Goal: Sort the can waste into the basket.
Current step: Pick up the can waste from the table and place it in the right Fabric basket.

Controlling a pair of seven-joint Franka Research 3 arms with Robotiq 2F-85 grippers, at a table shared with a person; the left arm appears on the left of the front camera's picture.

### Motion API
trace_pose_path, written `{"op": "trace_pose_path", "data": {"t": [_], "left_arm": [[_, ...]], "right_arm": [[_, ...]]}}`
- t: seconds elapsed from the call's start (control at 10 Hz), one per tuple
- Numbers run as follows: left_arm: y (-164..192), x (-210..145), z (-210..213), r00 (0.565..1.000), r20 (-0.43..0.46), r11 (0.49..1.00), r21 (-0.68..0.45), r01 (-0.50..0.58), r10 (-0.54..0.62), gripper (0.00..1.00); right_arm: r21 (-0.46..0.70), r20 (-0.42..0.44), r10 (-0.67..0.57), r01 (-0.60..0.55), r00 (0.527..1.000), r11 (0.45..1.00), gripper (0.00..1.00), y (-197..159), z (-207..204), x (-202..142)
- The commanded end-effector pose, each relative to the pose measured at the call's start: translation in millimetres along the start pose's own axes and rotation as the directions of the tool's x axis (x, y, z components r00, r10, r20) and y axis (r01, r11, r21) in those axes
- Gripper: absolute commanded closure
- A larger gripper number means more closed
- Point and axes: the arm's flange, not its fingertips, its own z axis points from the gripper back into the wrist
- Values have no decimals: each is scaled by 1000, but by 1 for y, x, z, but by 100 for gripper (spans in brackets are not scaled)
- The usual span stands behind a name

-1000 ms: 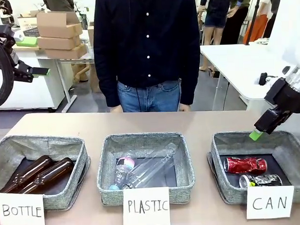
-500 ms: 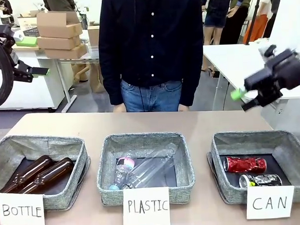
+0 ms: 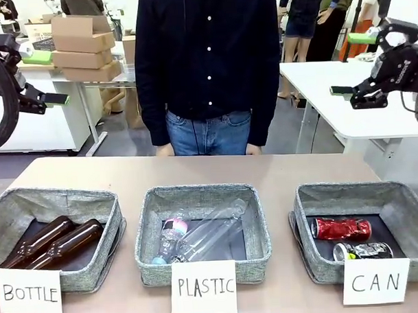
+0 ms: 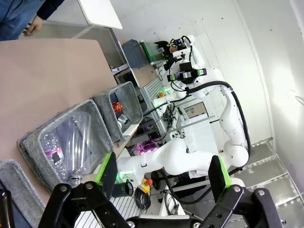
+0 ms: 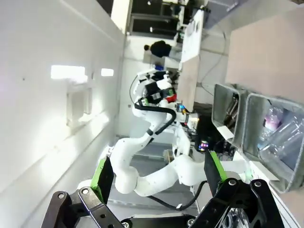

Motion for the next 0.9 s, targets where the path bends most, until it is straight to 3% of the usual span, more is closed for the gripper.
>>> {"op": "trace_pose_path", "data": {"t": [0.0,0.8], "left_arm": [[-3,1,1,1000,-1,1000,-6,-10,10,0],[-3,1,1,1000,-1,1000,-6,-10,10,0]], "right_arm": [[-130,-86,73,-84,994,988,0,7,-13,-7],[-130,-86,73,-84,994,988,0,7,-13,-7]]}}
